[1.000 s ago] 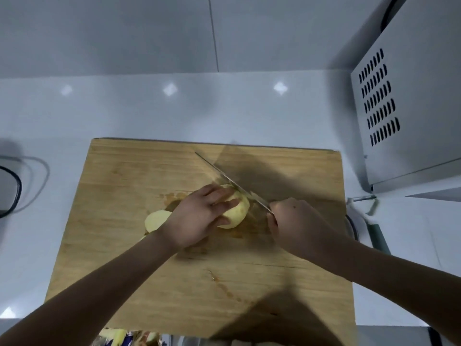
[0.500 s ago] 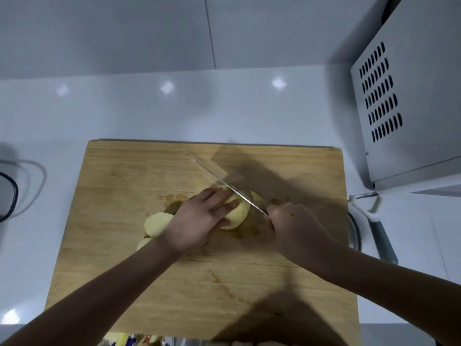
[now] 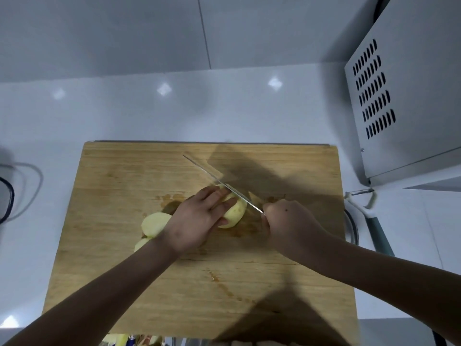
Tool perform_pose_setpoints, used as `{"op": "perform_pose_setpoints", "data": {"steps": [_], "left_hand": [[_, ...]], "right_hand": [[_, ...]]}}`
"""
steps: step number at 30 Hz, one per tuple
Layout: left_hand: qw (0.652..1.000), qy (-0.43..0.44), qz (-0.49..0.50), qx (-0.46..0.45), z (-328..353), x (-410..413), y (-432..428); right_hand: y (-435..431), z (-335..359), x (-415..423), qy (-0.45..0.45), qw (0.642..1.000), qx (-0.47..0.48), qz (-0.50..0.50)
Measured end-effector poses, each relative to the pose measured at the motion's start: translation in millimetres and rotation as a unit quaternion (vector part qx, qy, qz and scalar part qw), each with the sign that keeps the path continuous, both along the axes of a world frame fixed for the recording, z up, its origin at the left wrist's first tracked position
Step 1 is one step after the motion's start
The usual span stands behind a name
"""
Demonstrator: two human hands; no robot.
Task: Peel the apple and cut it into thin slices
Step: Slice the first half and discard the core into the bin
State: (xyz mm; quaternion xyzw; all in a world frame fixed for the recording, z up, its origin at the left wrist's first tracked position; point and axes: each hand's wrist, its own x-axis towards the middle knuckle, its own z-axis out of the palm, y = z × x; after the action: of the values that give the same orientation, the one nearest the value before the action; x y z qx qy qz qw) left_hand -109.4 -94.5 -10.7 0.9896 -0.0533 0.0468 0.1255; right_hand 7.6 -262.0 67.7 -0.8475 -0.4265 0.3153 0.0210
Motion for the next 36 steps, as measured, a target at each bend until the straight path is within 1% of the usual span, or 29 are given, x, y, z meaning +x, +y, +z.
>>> {"op": "perform_pose_setpoints", "data": {"steps": [3, 6, 9, 16, 24, 30, 36], "left_hand": [[1.000, 0.008, 0.001, 0.008, 0.9, -0.2, -0.5], [1.000, 0.016, -0.001, 0.001, -0.9, -1.3, 0.6], [1.000, 0.017, -0.001, -0.009, -1.5, -1.8, 0.9], [1.000, 0.000, -0.011, 0.001, -0.6, -0.8, 1.8], [1.000, -0.011, -0.009, -0.004, -3.8, -1.2, 2.3], [1.000, 0.013, -0.008, -0.005, -3.0, -2.1, 2.5], [0.999, -0.013, -0.006, -0.033, -4.2, -4.4, 2.0]], "right_hand": [[9.0, -12.7, 0.6, -0.006, 1.000, -0.008, -0.012], [10.5, -21.0, 1.6, -0.011, 1.000, 0.006, -0.015], [3.5, -15.4, 0.6, -0.016, 1.000, 0.021, -0.004], [-13.2, 5.6, -2.4, -0.015, 0.999, 0.051, 0.011], [9.5, -12.5, -1.6, -0.005, 1.000, -0.013, -0.009], [9.9, -22.3, -1.4, -0.005, 0.999, 0.025, -0.034], [-10.8, -2.9, -5.9, -0.005, 0.999, 0.043, 0.000]]}}
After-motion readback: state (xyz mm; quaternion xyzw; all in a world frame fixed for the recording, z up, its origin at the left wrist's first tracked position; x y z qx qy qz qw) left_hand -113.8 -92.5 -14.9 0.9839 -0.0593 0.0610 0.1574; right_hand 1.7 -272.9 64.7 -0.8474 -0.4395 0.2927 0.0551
